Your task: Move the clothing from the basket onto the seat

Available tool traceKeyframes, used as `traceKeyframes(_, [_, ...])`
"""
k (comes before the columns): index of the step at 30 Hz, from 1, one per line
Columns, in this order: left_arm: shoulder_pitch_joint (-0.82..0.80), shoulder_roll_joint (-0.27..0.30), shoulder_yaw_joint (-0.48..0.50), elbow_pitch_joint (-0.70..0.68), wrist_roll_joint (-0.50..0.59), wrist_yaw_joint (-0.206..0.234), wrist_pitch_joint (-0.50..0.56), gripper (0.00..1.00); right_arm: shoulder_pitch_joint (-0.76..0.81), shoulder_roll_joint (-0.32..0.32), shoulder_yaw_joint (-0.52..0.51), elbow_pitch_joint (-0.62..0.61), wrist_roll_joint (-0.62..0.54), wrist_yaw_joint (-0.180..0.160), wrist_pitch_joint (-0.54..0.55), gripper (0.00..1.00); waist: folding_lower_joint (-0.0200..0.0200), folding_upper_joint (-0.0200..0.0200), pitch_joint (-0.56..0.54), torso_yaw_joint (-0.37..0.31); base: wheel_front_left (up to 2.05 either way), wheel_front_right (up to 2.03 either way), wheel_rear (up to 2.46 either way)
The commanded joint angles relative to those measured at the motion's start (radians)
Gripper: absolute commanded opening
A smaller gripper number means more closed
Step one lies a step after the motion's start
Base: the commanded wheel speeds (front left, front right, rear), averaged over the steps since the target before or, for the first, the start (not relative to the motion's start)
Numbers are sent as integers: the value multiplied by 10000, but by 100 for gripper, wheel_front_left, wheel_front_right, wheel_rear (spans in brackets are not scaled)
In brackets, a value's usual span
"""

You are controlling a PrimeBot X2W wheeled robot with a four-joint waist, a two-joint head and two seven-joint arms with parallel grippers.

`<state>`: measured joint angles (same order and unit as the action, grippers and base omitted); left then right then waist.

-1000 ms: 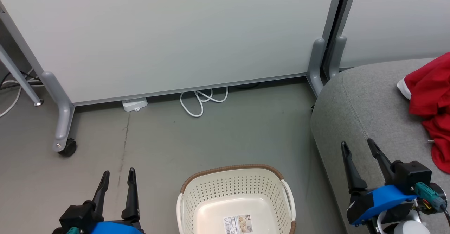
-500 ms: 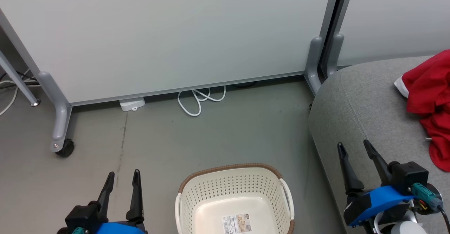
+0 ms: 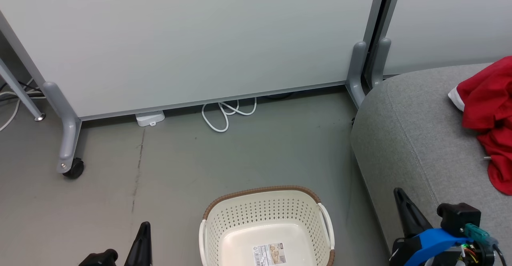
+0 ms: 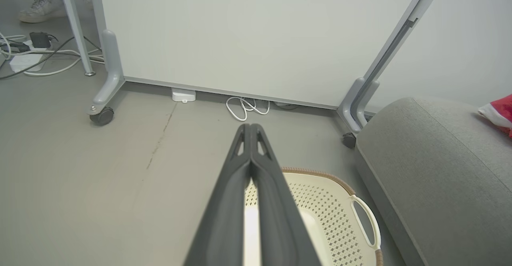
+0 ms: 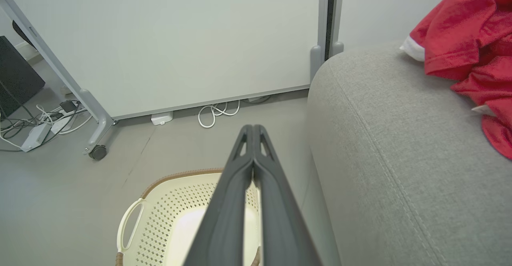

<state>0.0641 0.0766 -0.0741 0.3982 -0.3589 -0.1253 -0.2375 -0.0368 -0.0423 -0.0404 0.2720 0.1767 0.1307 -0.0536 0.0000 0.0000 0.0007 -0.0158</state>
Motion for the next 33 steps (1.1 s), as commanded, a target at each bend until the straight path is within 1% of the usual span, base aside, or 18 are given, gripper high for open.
traceKeyframes(1, [-194, 21, 100, -198, -352, -4, 78, 0, -175, -24, -45, -158, 414, 0, 47, 0, 0, 0, 0, 4, 0, 0, 0])
traceKeyframes(7, [-337, 0, 252, -318, -1385, -9, 367, 0, -219, -30, -95, -187, 1599, 0, 175, 0, 0, 0, 1, 12, 0, 0, 0])
traceKeyframes(8, [-383, -7, 299, -355, -1714, -10, 460, 0, -234, -32, -112, -196, 1974, 0, 216, 0, 0, 0, 1, 14, 0, 0, 0])
traceKeyframes(9, [-383, -7, 299, -355, -1714, -10, 460, 0, -234, -32, -112, -196, 1974, 0, 216, 0, 0, 0, 1, 14, 0, 0, 0])
traceKeyframes(22, [-652, -48, 588, -577, -3666, -20, 1011, 0, -343, -45, -221, -231, 4213, 0, 475, 0, 0, 0, 4, 31, 0, 0, 0])
traceKeyframes(33, [-851, -80, 809, -746, -5115, -29, 1419, 0, -417, -55, -307, -247, 5866, 1, 676, 0, 0, 0, 6, 45, 0, 0, 0])
